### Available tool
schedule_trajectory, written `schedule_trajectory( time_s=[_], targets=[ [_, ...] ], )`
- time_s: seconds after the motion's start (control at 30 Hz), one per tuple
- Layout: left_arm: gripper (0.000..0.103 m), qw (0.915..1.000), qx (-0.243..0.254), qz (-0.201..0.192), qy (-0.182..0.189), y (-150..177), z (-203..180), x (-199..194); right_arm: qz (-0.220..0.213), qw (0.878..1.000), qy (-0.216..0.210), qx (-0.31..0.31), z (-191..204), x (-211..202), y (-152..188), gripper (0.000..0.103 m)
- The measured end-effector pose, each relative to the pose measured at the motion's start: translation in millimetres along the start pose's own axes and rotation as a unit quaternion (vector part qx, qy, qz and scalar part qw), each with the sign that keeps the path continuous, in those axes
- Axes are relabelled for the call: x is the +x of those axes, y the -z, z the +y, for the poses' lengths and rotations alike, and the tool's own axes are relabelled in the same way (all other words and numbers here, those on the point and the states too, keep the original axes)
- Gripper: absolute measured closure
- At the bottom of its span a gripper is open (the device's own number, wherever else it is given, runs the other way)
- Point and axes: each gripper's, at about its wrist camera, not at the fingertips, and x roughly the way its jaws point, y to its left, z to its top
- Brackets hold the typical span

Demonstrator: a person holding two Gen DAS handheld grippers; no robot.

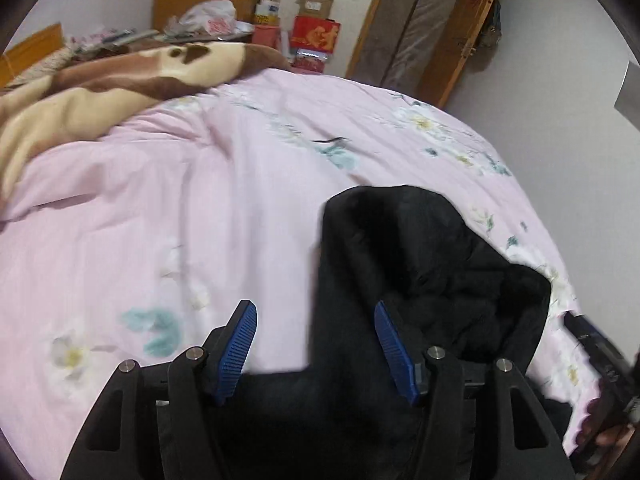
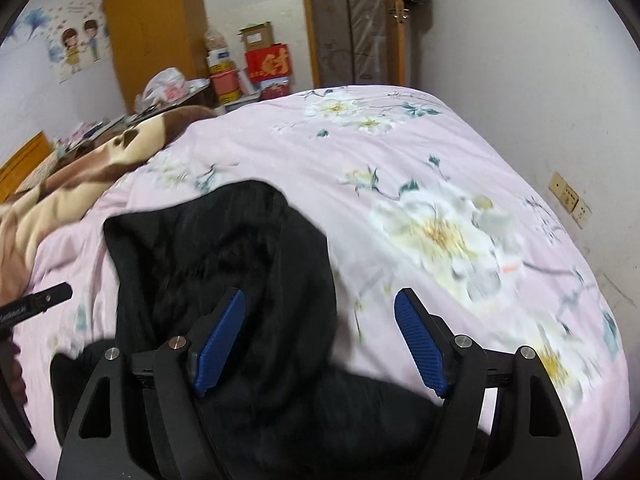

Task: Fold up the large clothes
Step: 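Lift the hem with both tools and fold it toward the hood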

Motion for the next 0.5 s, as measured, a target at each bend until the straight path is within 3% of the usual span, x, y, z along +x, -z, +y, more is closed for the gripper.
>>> schedule_trajectory(
  time_s=[0.2,0.23,0.27,0.3,0.33,0.37,0.4,0.5],
  targets=[
    [0.042,0.9956,0.044,0.023,-0.079,-11,-22,52,0.045,0.997,0.045,-0.036,10,38,-5,0.027],
    [0.045,0.9940,0.048,0.016,-0.097,-12,-22,58,0.042,0.997,0.049,-0.032,7,39,-5,0.031],
    [0.049,0.9930,0.038,0.008,-0.111,-13,-18,60,0.030,0.998,0.054,-0.022,1,36,-2,0.049],
    [0.063,0.9926,0.029,0.000,-0.118,-14,-14,61,0.027,0.998,0.055,-0.011,-4,32,0,0.065],
    [0.087,0.9914,0.018,-0.006,-0.129,-14,-8,61,0.030,0.998,0.058,0.006,-12,31,4,0.069],
    [0.097,0.9886,0.002,-0.005,-0.151,-14,1,61,0.031,0.998,0.056,0.017,-18,31,7,0.075],
    [0.100,0.9852,-0.016,-0.004,-0.171,-12,12,61,0.031,0.998,0.048,0.034,-26,29,13,0.080],
    [0.102,0.9817,-0.056,-0.007,-0.182,-4,45,55,0.031,0.995,0.026,0.092,-46,21,26,0.082]
  ],
)
